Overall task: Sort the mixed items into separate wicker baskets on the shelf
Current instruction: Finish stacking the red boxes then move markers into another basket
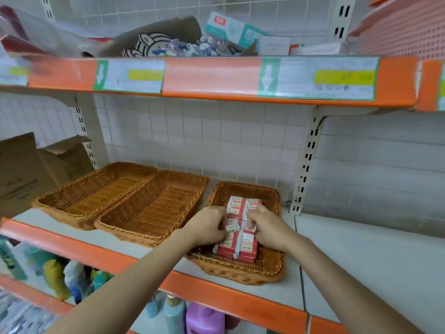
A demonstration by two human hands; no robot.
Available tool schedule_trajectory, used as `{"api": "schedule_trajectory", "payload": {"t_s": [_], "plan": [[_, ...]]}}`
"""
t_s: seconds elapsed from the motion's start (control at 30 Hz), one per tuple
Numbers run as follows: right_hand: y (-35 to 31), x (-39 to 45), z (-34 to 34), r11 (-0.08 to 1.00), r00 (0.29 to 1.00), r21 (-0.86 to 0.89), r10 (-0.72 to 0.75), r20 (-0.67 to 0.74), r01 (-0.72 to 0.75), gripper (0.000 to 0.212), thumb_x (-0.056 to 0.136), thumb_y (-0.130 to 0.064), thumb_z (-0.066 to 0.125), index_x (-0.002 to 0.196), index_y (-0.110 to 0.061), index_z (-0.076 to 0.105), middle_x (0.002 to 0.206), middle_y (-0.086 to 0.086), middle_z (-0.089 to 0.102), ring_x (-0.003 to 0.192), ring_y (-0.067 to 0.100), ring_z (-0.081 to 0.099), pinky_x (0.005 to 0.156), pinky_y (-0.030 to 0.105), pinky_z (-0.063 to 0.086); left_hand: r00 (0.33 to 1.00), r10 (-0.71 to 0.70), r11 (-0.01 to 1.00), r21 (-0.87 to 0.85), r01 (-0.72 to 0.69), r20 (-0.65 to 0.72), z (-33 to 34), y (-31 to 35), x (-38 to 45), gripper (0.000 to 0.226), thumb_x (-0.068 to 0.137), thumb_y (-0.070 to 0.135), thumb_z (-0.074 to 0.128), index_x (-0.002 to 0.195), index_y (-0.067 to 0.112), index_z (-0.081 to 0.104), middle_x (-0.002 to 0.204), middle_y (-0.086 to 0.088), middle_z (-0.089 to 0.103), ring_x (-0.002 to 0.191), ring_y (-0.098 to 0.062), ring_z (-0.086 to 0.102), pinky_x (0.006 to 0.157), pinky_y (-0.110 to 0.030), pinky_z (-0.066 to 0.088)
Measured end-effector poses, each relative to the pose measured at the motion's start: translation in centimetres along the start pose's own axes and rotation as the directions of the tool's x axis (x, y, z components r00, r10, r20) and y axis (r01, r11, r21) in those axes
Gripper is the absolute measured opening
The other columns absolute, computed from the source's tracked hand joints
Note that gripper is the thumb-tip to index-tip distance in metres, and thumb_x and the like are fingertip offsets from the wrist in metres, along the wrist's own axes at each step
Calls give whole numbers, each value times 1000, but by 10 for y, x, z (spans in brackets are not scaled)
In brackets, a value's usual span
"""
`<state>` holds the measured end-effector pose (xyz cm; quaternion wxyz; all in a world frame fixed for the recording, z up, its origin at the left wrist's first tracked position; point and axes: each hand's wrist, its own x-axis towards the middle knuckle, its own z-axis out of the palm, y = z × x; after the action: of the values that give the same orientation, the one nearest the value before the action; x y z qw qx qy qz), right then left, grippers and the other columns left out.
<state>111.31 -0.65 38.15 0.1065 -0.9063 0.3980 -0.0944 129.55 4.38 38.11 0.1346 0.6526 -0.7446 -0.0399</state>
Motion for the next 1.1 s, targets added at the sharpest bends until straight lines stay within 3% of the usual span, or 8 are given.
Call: {"api": "schedule_trajectory", "payload": {"t_s": [0.1, 0.17, 0.3, 0.57, 0.7, 0.77, 0.9, 1.1], "plan": [[-8, -5, 0, 997, 997, 27, 66, -29, -66, 18, 91, -16, 56, 80, -22, 43, 113, -2, 44, 96, 16, 52, 85, 33, 49, 999, 42, 999, -11, -42, -31, 3, -3, -2, 20, 84, 25, 65, 99, 15, 55, 113, -1, 58, 102, -16, 54, 87, -29, 47], [-16, -6, -1, 994, 993, 6, 109, -48, -109, 16, 94, -31, 55, 95, -20, 43, 112, 0, 44, 100, 17, 51, 85, 31, 46, 997, 64, 998, 3, -63, -38, 4, -1, -3, 25, 85, 25, 64, 105, 16, 52, 114, -2, 57, 102, -18, 55, 87, -30, 48], [-21, 0, 6, 964, 967, -83, 248, -52, -252, 70, 89, -56, 54, 140, -14, 32, 135, 6, 48, 119, 24, 52, 93, 36, 48, 997, 64, 997, -38, -65, -37, 3, 0, -5, 29, 85, 24, 64, 104, 18, 44, 116, -3, 57, 102, -19, 57, 82, -29, 50], [-19, -2, -1, 981, 986, -104, 168, 12, -166, 43, 89, -30, 60, 125, -15, 40, 125, 5, 52, 111, 21, 48, 89, 34, 44, 997, 72, 995, -75, -70, 28, 1, 1, -9, 49, 81, 40, 71, 113, 16, 42, 108, -2, 63, 97, -20, 62, 80, -36, 53], [-12, -6, -8, 966, 992, -231, 123, 6, -118, 37, 92, -39, 55, 123, -20, 51, 122, -2, 54, 113, 19, 42, 94, 35, 33, 990, 124, 981, -156, -113, 63, -1, 2, -8, 36, 86, 39, 65, 112, 19, 51, 93, -2, 68, 82, -17, 65, 74, -38, 54], [-10, -7, -8, 950, 993, -290, 121, 11, -112, 35, 93, -43, 53, 118, -21, 58, 120, -1, 57, 110, 19, 42, 95, 35, 33, 985, 154, 981, -130, -144, 71, -4, 2, -7, 29, 89, 23, 57, 118, 20, 57, 107, -2, 60, 95, -18, 60, 82, -36, 51], [-10, -8, -12, 941, 993, -323, 115, 13, -104, 35, 94, -44, 52, 116, -18, 59, 120, 2, 56, 111, 20, 42, 96, 34, 33, 956, 256, 966, -61, -249, 146, -6, 0, -5, 46, 90, 5, 51, 128, 30, 59, 121, 1, 40, 114, -17, 48, 92, -35, 49], [-6, -10, -20, 939, 990, -313, 133, -39, -139, 43, 93, -45, 53, 127, -18, 53, 124, 3, 52, 117, 21, 43, 99, 34, 33, 962, 243, 957, 131, -259, 126, -11, -3, 3, 44, 92, 30, 59, 134, 20, 52, 131, 0, 40, 121, -15, 41, 96, -26, 40]]}}
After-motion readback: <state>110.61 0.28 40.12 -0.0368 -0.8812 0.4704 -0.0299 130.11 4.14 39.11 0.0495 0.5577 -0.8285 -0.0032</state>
